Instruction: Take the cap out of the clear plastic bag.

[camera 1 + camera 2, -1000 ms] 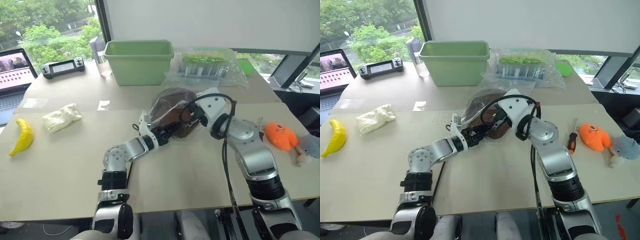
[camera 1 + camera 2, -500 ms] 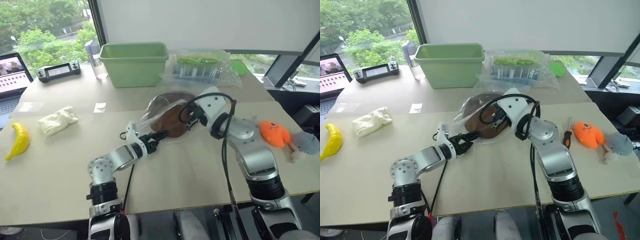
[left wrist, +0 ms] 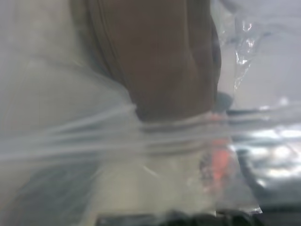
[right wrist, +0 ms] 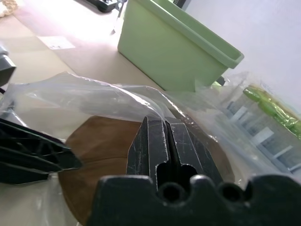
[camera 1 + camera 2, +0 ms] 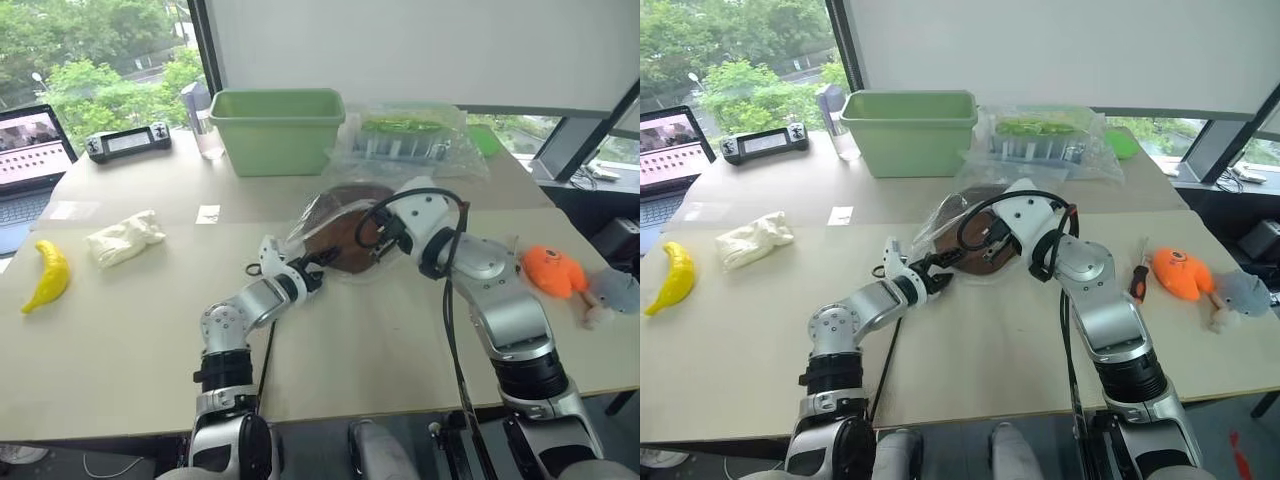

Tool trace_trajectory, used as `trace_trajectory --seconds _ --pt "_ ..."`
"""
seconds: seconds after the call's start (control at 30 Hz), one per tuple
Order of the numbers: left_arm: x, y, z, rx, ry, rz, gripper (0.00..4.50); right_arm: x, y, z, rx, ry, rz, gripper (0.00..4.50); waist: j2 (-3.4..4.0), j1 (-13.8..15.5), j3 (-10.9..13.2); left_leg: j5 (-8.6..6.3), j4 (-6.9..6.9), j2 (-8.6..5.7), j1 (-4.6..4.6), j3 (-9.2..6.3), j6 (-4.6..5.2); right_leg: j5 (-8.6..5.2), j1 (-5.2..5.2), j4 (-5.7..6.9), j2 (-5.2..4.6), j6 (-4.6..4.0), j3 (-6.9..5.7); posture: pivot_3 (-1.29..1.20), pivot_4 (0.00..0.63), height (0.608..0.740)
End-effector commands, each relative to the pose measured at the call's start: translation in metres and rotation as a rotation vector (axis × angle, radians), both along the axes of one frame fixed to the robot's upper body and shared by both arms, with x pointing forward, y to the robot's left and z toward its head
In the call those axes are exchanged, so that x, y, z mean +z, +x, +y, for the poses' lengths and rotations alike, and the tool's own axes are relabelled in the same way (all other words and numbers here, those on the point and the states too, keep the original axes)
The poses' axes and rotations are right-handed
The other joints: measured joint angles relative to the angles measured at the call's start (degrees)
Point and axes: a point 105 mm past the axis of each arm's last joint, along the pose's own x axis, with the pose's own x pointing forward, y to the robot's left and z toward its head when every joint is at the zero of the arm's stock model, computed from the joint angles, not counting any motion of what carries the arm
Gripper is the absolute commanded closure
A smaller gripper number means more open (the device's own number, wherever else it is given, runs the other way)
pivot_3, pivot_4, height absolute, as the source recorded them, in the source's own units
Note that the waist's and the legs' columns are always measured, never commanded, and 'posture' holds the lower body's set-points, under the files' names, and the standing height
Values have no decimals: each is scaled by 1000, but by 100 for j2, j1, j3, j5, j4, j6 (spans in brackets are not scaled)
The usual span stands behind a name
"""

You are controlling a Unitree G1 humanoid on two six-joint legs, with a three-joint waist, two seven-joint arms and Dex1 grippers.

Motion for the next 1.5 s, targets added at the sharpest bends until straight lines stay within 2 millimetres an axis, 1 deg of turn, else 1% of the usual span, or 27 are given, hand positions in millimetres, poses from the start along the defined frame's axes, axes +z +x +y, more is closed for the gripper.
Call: trace_trajectory --seconds 0.03,0.17,0.3,0.37,0.4,0.43,0.5,0.53,0.57,0.63,0.67,0.73,0.77,0.8,0.83,0.97,1.03,1.1,1.17,1.23,1.3,1.5 --pt "-25 7 2 59 33 79 0 17 -5 1 8 -4 -66 4484 1 0 -5 0 0 0 1 1 1 0 1 1 -1 0 0 0 150 737" --pt "-20 11 -4 62 2 59 0 16 -6 2 9 -3 -64 4484 1 -3 -6 0 0 0 -1 1 0 0 0 0 -1 0 0 0 150 737" --pt "-15 14 -4 88 -30 42 0 15 -6 4 12 -4 -62 4484 1 -7 -6 -1 -1 0 -1 1 -2 0 -2 0 -2 0 0 0 150 737" --pt "-19 14 -3 102 -18 67 0 15 -6 4 13 -6 -61 4484 0 -13 -6 -3 -1 0 -1 1 -4 0 -3 0 -2 0 0 0 150 737" --pt "-22 9 -4 91 -4 81 0 15 -6 4 13 -6 -61 4484 1 -19 -6 -3 -2 0 -2 1 -5 0 -3 -1 -2 0 0 0 150 737" --pt "-19 5 -7 60 -10 64 0 15 -7 4 13 -6 -61 4484 0 -23 -6 -3 -2 0 -1 1 -5 0 -3 -1 -2 0 0 0 150 737" --pt "-7 -3 -16 -10 -52 3 0 15 -7 4 12 -6 -61 4484 0 -35 -5 -3 -4 1 -7 1 -5 0 -10 -1 -2 0 0 0 150 737" --pt "11 -7 -24 -63 -143 -47 0 15 -6 3 9 -8 -60 4484 0 -33 -5 -3 -7 1 -12 3 -5 0 -16 -1 -2 1 0 0 150 737" --pt "21 -10 -30 -101 -169 -83 0 14 -6 3 7 -10 -58 4484 -1 -22 -4 0 -9 1 -15 3 0 0 -18 0 -2 0 1 0 150 737" --pt "35 -18 -40 -195 -206 -133 0 14 -6 3 6 -9 -56 4484 -2 9 -1 8 -12 0 -39 2 14 0 -36 0 -1 0 0 0 150 737" --pt "36 -22 -43 -230 -207 -142 0 14 -6 4 7 -9 -55 4484 -1 26 -1 18 -12 -1 -55 -2 30 0 -48 0 0 1 0 0 150 737" --pt "41 -32 -52 -311 -224 -164 0 13 -6 5 9 -10 -54 4484 -1 44 -1 17 -11 -6 -82 -3 28 -1 -67 -1 -2 8 0 0 150 737" --pt "43 -38 -55 -350 -233 -171 0 13 -6 5 10 -11 -54 4484 -1 48 -1 16 -11 -11 -98 -2 27 17 -82 -2 -6 42 3 0 150 737" --pt "44 -42 -58 -376 -238 -174 0 13 -6 5 9 -12 -54 4484 -1 51 -1 16 -11 -17 -110 -2 27 22 -94 -1 -10 55 7 0 150 737" --pt "42 -42 -58 -380 -237 -164 0 13 -6 4 8 -12 -54 4484 -1 56 -1 16 -12 -21 -117 -2 27 21 -101 -1 -13 58 9 0 150 737" --pt "36 -32 -54 -326 -240 -126 0 13 -5 4 2 -13 -54 4484 -1 92 -1 16 -11 -23 -122 -2 27 20 -105 -1 -14 61 11 0 150 737" --pt "19 -26 -54 -290 -186 -48 0 13 -5 3 1 -14 -53 4484 -1 108 -1 16 -10 -23 -118 -2 27 20 -105 1 -14 59 11 0 150 737" --pt "2 -24 -52 -267 -118 14 0 13 -6 3 0 -15 -53 4484 -2 125 -1 16 -8 -24 -110 -2 27 13 -98 1 -14 46 11 0 150 737" --pt "-6 -26 -51 -263 -74 35 0 13 -5 3 -2 -16 -53 4484 -2 132 -1 16 -5 -25 -110 -1 27 8 -98 1 -15 36 12 0 150 737" --pt "-7 -26 -49 -260 -61 34 0 13 -6 2 -5 -16 -54 4484 -2 132 -1 16 -5 -26 -104 -1 26 8 -90 0 -17 37 13 0 150 737" --pt "-8 -21 -42 -211 -57 32 0 13 -6 2 -5 -17 -53 4484 -2 131 -1 16 -5 -28 -102 -1 26 8 -88 -1 -18 37 14 0 150 737" --pt "-16 7 -7 74 -49 57 0 12 -6 2 -3 -21 -51 4484 -3 80 -2 16 -4 -27 -85 0 26 9 -77 2 -17 29 15 0 150 737"
